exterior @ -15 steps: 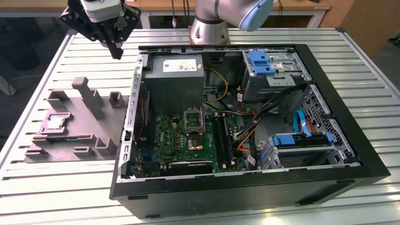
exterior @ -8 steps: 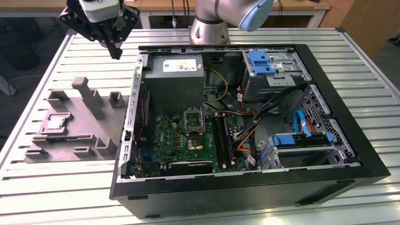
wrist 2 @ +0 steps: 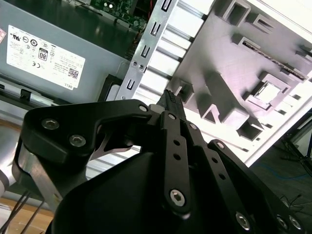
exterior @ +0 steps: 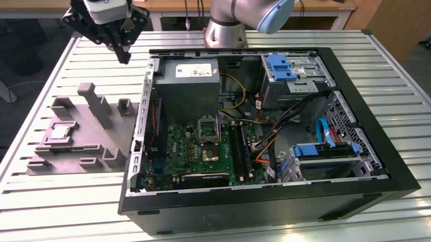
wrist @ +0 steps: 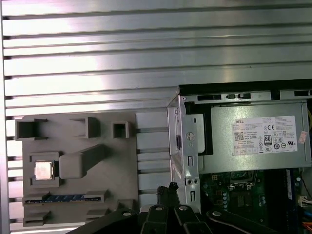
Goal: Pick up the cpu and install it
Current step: 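Reach for the cpu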
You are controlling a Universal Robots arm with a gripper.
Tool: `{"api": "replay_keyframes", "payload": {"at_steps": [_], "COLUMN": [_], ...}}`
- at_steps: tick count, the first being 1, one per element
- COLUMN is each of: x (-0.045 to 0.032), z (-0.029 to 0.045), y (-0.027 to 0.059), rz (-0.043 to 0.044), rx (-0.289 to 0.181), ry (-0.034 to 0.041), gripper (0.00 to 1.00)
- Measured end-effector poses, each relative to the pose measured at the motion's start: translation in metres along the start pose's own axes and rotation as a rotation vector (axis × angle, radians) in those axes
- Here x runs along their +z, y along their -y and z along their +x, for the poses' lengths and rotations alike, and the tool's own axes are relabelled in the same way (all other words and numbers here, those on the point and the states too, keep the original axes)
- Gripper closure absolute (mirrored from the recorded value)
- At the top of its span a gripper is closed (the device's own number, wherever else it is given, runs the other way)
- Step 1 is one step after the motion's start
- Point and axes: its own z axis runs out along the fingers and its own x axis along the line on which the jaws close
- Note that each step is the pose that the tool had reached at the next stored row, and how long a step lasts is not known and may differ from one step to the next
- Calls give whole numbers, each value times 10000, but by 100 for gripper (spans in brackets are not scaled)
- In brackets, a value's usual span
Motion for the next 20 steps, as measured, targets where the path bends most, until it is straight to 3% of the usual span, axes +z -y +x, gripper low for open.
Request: {"api": "replay_keyframes", "payload": {"at_steps": [20], "x": [-1], "z": [54], "y": [4], "rz": [0], "rx": [0], "ry": [0], "gripper": [89]}}
